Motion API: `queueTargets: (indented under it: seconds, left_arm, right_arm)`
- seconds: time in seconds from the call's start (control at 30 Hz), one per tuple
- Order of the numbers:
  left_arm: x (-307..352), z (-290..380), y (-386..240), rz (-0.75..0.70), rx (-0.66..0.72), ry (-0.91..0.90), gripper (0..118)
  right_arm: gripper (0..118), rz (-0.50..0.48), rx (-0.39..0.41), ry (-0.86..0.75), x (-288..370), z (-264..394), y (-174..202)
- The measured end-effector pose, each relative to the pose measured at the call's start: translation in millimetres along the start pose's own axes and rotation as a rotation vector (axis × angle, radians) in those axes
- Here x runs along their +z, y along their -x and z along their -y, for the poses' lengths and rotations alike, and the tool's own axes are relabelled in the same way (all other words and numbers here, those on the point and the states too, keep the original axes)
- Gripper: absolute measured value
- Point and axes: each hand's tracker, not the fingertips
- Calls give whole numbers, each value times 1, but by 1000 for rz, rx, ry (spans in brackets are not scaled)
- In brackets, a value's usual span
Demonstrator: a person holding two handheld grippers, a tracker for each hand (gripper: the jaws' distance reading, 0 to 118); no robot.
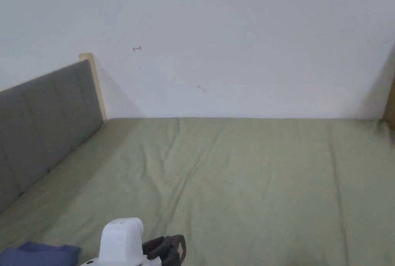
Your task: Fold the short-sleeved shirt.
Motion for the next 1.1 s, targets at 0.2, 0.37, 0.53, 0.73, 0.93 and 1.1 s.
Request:
queueTargets:
  seconds: [0.2,0.37,0.53,0.73,0.93,1.1]
  left_arm:
    - [37,-15,-64,-57,-180,-384,0]
    - [57,9,-88,-193,-285,-519,0]
    - [61,25,-95,-233,-323,-493,0]
    - [70,18,-94,-249,-284,-493,1]
    - [69,13,-90,-224,-250,-483,118]
    - [67,16,-86,-219,-257,-479,118]
  right_arm:
    - [5,65,182,-486,67,-14,31]
    - [5,248,318,-899,88,33,43]
    - [5,201,250,-690,68,41,30]
    - [23,226,274,-648,65,46,31]
    - [102,277,261,-706,69,49,42]
    - [112,251,251,-710,73,47,43]
